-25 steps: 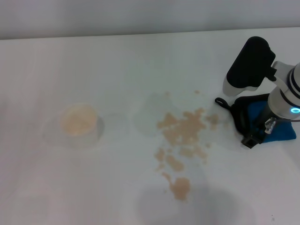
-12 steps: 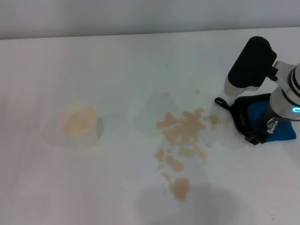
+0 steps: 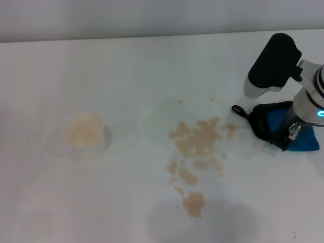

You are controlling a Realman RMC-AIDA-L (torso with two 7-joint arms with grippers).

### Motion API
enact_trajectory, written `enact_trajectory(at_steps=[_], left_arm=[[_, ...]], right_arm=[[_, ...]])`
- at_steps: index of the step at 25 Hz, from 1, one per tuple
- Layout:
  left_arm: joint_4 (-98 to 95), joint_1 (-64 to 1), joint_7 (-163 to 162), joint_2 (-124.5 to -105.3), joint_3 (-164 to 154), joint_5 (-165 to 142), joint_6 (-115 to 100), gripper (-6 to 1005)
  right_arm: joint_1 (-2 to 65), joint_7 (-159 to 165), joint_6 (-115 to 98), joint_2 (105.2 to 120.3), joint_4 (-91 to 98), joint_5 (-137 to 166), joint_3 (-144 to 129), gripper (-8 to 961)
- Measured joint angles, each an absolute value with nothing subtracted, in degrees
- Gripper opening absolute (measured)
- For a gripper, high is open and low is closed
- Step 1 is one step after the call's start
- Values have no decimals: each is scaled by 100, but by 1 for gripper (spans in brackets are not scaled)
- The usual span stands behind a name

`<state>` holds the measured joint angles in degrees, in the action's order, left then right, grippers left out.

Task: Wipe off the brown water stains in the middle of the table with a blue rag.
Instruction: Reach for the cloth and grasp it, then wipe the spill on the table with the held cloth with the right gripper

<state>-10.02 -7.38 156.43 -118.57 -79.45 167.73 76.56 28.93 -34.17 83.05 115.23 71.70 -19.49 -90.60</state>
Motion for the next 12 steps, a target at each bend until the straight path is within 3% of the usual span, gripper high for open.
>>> enact_trajectory(at_steps=[3,8,12], left_arm=[[-1002,-738,15643,-11857,-7945,16770,7655,876],[-1005,-746,15637,-11857,-7946,16769,7655,877],[-1011,-751,15629,-11857,-7946,16769,7654,877]], right_arm=[[2920,-3420,8322,11523,7143,-1959,-9048,138],[3065,-3414,8329,11544,6937,-2247,-9061,67],[3212,-3415,8288,11553,6769,-2467,-9150,67]])
